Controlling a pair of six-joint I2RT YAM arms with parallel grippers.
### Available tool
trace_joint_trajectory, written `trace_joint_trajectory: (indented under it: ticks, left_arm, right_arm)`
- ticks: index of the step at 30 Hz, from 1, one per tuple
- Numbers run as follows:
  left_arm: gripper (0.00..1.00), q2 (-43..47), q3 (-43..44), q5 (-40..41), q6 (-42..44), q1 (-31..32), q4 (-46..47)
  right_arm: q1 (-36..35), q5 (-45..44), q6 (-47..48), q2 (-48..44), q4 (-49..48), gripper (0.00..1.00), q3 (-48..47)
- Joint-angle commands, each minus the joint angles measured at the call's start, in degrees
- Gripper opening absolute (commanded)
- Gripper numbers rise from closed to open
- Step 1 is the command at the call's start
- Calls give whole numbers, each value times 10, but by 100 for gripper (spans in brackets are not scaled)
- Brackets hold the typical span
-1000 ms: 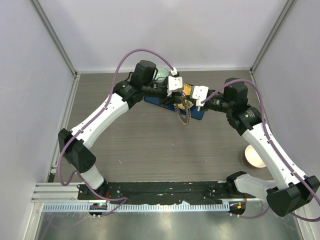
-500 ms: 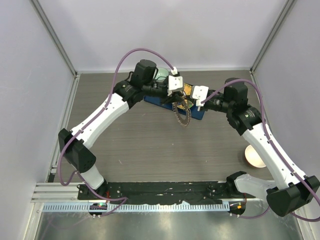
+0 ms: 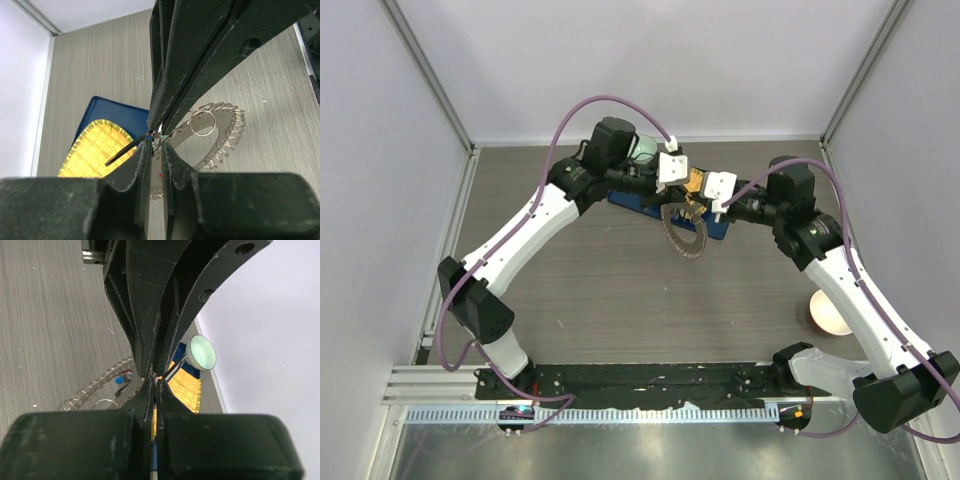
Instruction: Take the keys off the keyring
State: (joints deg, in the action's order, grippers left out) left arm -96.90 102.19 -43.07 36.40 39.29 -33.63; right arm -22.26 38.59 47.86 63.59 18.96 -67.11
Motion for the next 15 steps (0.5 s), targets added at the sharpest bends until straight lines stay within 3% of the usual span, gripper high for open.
trace_joint_trajectory:
  ticks: [1,15]
  left_arm:
    - [17,-6,14,-4,15,4,-23]
    - [25,-14,20,2,11,4,-21]
  right_arm:
    - [1,11,-1,-19,-47,1,-14]
    - [1,11,0,-22,-48,1,-14]
